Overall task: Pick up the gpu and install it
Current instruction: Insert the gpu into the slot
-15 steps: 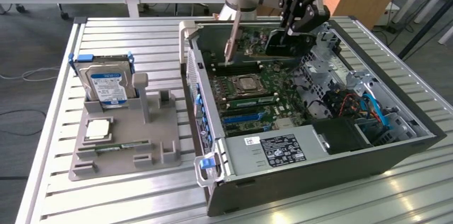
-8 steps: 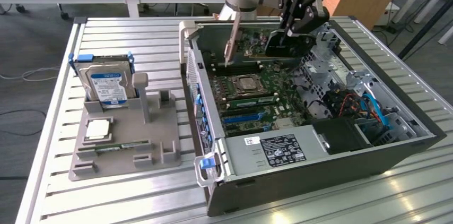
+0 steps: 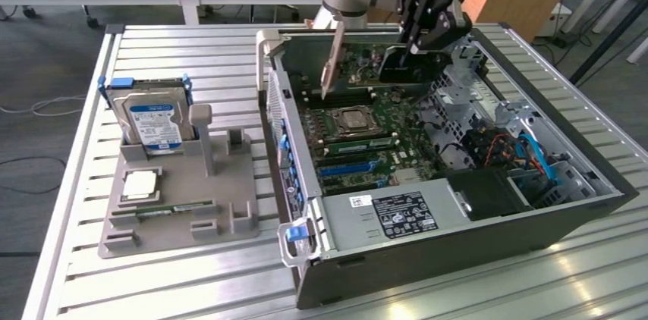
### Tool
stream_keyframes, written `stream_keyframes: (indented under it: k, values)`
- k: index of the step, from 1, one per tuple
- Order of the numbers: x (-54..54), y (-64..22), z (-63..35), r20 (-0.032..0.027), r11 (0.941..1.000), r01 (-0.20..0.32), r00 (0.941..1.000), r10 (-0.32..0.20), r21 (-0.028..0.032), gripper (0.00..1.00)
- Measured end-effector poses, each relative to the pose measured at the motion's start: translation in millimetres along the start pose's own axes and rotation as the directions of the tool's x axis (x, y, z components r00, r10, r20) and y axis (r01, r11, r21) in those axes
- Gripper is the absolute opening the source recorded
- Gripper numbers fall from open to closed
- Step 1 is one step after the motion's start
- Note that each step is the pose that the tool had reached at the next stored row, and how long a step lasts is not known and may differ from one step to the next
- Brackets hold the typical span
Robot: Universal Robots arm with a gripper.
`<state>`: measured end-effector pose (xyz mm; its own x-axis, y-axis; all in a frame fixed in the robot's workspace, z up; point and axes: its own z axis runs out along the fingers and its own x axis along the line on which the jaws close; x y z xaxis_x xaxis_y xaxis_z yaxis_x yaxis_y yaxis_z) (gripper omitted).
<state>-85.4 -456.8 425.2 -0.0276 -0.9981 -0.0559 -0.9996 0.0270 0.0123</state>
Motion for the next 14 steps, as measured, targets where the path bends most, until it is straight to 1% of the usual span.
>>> stream_keyframes:
  k: [14]
  values:
    - [1.0, -0.3, 18.3, -0.0005, 0.9993, 0.038, 0.9993, -0.038, -0.0022, 0.27]
